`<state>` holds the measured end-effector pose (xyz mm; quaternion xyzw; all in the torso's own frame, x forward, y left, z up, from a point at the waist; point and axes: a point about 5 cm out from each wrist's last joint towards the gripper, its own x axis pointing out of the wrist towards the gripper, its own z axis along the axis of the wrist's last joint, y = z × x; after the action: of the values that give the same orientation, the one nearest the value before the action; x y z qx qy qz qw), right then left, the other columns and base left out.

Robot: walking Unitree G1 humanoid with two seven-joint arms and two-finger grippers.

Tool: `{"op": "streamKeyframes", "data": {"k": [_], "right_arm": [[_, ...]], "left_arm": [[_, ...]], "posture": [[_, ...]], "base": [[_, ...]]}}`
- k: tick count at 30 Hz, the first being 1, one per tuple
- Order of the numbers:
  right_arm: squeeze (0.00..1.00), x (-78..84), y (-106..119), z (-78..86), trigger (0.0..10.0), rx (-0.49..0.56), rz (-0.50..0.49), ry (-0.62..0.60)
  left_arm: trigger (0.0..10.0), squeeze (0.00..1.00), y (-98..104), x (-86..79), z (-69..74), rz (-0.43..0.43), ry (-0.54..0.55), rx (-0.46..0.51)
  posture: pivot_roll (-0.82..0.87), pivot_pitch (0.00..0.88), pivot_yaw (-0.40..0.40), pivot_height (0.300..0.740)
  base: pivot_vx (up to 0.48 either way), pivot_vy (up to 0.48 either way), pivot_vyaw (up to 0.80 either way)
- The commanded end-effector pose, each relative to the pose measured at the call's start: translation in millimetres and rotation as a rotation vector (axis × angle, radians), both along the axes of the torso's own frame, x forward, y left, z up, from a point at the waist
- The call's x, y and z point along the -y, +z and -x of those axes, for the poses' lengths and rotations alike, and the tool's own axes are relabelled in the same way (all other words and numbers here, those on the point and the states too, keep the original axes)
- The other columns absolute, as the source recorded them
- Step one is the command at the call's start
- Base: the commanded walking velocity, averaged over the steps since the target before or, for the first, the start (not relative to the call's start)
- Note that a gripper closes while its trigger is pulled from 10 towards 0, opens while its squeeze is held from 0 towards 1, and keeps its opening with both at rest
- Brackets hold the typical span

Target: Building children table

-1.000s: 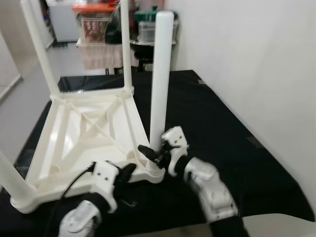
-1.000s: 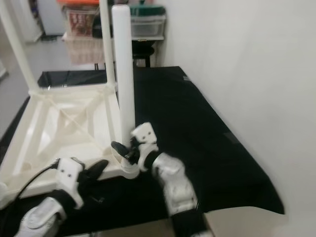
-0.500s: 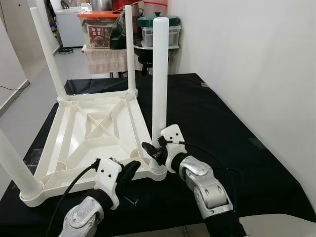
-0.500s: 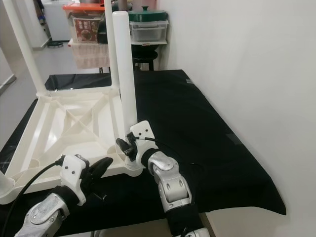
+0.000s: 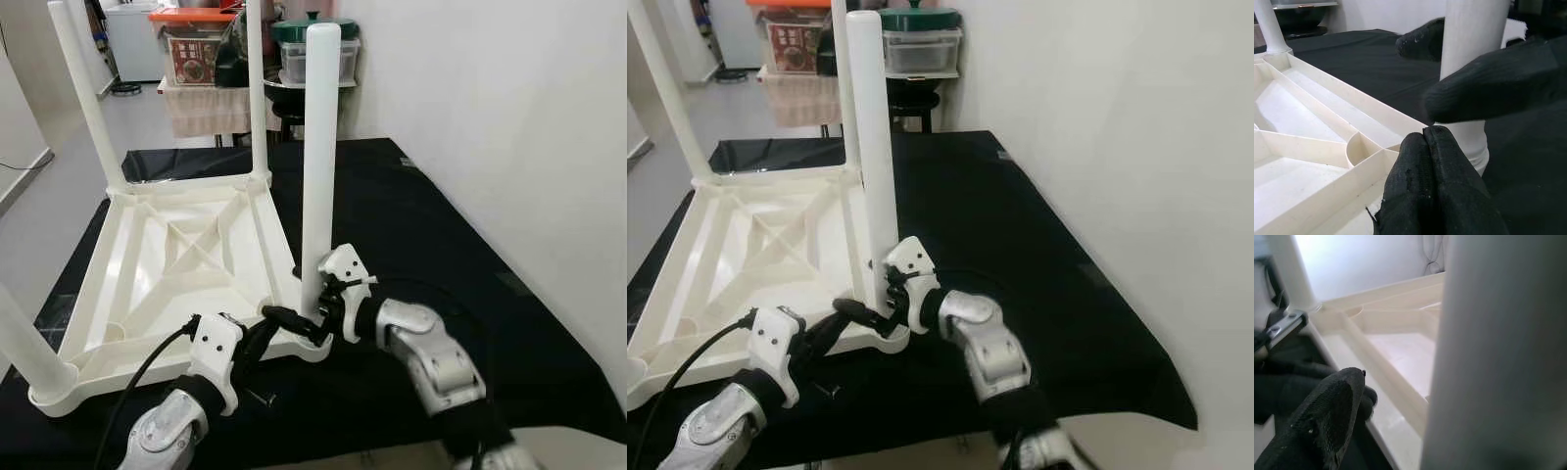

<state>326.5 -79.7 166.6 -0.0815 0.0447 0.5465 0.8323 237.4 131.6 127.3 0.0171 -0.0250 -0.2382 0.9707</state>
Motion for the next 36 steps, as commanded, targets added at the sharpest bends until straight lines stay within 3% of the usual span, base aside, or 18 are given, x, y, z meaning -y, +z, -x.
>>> {"op": "streamKeyframes", "data": {"k": [1,3,6,7,8,19,26,27,28,29,30,31,32,33,36], "right_arm": [[0.0,-2.8,-2.8,-3.7,10.0,-0.01,0.022,0.068],[0.0,2.9,2.1,-17.0,10.0,-0.029,0.015,0.06],[0.0,4.6,4.6,-21.3,10.0,-0.035,0.009,0.058],[0.0,6.5,7.4,-25.3,3.9,-0.039,0.004,0.057],[0.0,8.2,9.9,-28.4,0.0,-0.04,0.0,0.055],[0.0,19.3,13.9,-31.8,0.0,-0.026,-0.041,0.075],[0.0,30.3,10.5,-28.7,0.0,-0.007,-0.082,-0.003],[0.0,30.8,6.0,-27.6,0.0,-0.01,-0.075,-0.088],[0.0,30.8,6.0,-27.6,0.0,-0.01,-0.075,-0.088],[0.0,26.2,-1.7,-28.2,0.0,-0.023,-0.128,-0.318],[0.0,13.7,-27.0,-12.2,0.0,-0.138,-0.193,-0.572],[0.0,13.7,-27.0,-12.2,0.0,-0.138,-0.193,-0.572],[0.0,0.8,-26.2,1.8,0.0,-0.022,-0.104,-0.644],[0.0,-8.7,-18.7,9.9,0.0,0.07,-0.08,-0.648],[0.0,-5.8,-33.2,2.5,0.0,-0.105,-0.125,-0.649]], "left_arm": [[10.0,0.0,-1.9,0.6,1.5,-0.002,0.002,-0.012],[10.0,0.0,-2.2,1.2,1.7,-0.003,0.003,-0.012],[10.0,0.0,-2.4,1.7,1.8,-0.003,0.003,-0.012],[10.0,0.0,-2.5,2.5,1.8,-0.004,0.003,-0.011],[10.0,0.0,-2.6,3.3,1.7,-0.003,0.002,-0.011],[10.0,0.0,-3.2,6.1,1.6,0.002,-0.003,-0.015],[10.0,0.0,-3.4,5.3,2.1,0.005,-0.004,-0.018],[10.0,0.0,-3.5,5.2,2.2,0.005,-0.006,-0.019],[10.0,0.0,-3.5,5.2,2.2,0.005,-0.006,-0.019],[10.0,0.0,-3.7,4.4,2.7,0.003,-0.008,-0.02],[10.0,0.0,-3.3,2.8,2.8,0.005,-0.009,-0.022],[10.0,0.0,-3.3,2.8,2.8,0.005,-0.009,-0.022],[10.0,0.0,-3.6,1.2,2.1,0.004,-0.009,-0.023],[10.0,0.0,-3.8,0.1,1.5,0.001,-0.009,-0.023],[10.0,0.0,-4.9,1.1,-0.7,-0.002,-0.015,-0.025]], "posture": [[0.05,0.0,-0.086,0.74],[0.06,0.0,-0.093,0.74],[0.06,0.0,-0.095,0.74],[0.06,0.0,-0.099,0.74],[0.06,0.0,-0.1,0.74],[0.04,0.0,-0.081,0.74],[0.03,0.0,-0.072,0.74],[0.02,0.0,-0.071,0.74],[0.02,0.0,-0.071,0.74],[0.02,0.0,-0.081,0.74],[0.01,0.0,-0.07,0.74],[0.01,0.0,-0.07,0.74],[0.0,0.0,-0.054,0.74],[0.0,0.0,-0.054,0.74],[0.01,0.0,-0.06,0.74]], "base": [[0.0,0.0,0.0],[0.0,0.0,0.0],[0.0,0.0,0.0],[0.0,0.0,0.0],[0.0,0.0,0.0],[0.0,0.0,0.0],[0.0,0.0,0.0],[0.0,0.0,0.0],[0.0,0.0,0.0],[0.0,0.0,0.0],[0.0,0.0,0.0],[0.0,0.0,0.0],[0.0,0.0,0.0],[0.0,0.0,0.0],[0.0,0.0,0.0]]}}
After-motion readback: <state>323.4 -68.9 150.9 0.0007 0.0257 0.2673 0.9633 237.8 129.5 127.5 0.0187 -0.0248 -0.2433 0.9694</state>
